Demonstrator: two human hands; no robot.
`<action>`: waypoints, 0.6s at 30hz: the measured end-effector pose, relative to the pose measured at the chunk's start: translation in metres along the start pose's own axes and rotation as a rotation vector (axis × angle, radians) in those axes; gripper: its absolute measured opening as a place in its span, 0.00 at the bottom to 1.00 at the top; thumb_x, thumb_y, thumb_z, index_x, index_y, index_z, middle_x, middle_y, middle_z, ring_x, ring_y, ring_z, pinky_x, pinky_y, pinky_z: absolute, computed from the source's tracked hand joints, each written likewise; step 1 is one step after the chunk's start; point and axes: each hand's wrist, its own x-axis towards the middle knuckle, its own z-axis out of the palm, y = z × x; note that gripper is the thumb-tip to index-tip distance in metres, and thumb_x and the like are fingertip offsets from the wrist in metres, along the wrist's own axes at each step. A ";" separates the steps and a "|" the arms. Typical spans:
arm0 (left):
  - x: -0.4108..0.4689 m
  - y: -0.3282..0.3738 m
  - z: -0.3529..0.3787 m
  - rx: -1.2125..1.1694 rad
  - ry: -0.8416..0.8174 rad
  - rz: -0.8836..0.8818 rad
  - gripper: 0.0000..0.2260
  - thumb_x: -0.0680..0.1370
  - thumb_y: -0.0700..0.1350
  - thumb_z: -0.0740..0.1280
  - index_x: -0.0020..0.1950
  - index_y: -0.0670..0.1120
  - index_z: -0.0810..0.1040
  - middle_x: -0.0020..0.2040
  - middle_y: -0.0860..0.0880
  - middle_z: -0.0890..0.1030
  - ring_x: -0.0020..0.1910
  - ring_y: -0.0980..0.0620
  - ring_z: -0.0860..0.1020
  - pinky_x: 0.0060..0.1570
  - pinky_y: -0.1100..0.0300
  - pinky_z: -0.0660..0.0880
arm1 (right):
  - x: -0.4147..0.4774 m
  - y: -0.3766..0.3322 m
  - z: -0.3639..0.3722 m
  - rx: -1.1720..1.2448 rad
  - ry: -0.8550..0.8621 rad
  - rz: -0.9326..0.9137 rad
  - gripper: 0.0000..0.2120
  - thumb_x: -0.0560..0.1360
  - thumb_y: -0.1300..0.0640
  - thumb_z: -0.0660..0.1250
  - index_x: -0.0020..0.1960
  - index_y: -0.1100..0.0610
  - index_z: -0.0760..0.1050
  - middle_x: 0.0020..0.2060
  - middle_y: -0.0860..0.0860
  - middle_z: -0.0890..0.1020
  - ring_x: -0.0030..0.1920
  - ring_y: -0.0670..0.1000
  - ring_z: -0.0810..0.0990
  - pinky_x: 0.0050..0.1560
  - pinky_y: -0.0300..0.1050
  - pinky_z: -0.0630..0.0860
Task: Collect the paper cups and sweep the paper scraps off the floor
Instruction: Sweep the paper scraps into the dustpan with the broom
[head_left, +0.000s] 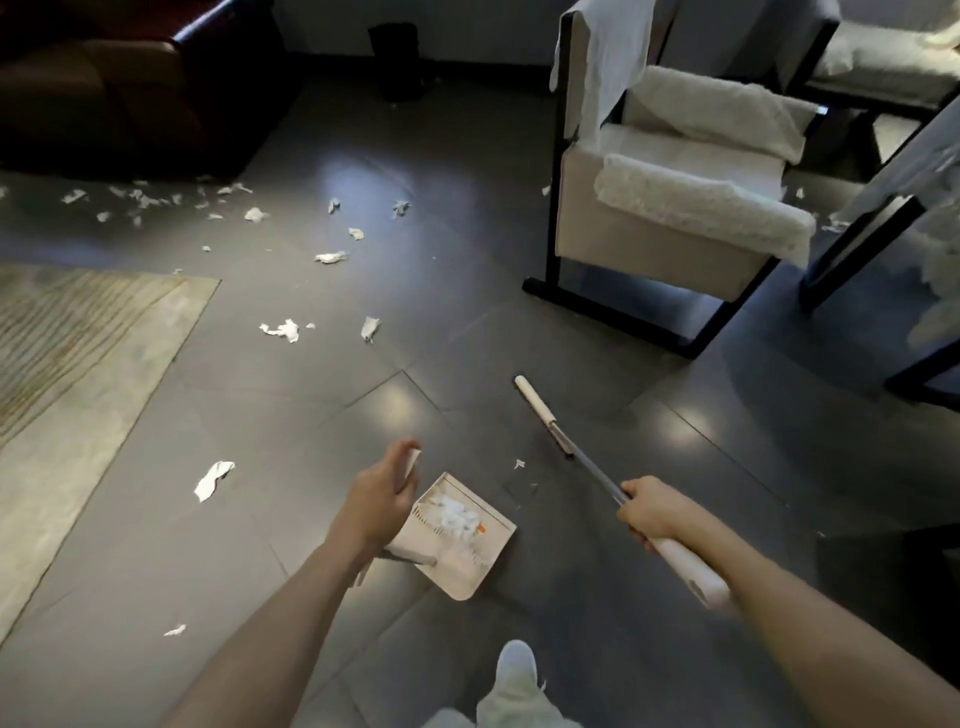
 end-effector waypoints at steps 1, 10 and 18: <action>0.010 0.001 0.001 0.005 -0.002 0.001 0.14 0.80 0.43 0.62 0.65 0.46 0.71 0.46 0.41 0.81 0.47 0.39 0.80 0.40 0.60 0.65 | 0.010 -0.002 -0.001 -0.025 -0.008 0.014 0.15 0.74 0.61 0.58 0.60 0.57 0.72 0.34 0.55 0.78 0.29 0.53 0.78 0.28 0.42 0.76; 0.064 0.002 0.001 -0.016 0.015 0.033 0.12 0.79 0.42 0.63 0.59 0.55 0.67 0.46 0.41 0.82 0.46 0.39 0.80 0.41 0.57 0.69 | 0.018 -0.042 0.044 -0.067 -0.325 0.025 0.30 0.72 0.63 0.59 0.74 0.55 0.62 0.32 0.52 0.78 0.24 0.47 0.75 0.26 0.38 0.73; 0.077 -0.001 -0.014 -0.022 -0.090 0.103 0.12 0.80 0.43 0.63 0.63 0.51 0.70 0.51 0.43 0.81 0.49 0.41 0.80 0.43 0.59 0.68 | -0.025 -0.083 -0.010 0.087 -0.394 0.043 0.24 0.74 0.70 0.58 0.69 0.59 0.68 0.23 0.51 0.69 0.16 0.44 0.66 0.19 0.33 0.65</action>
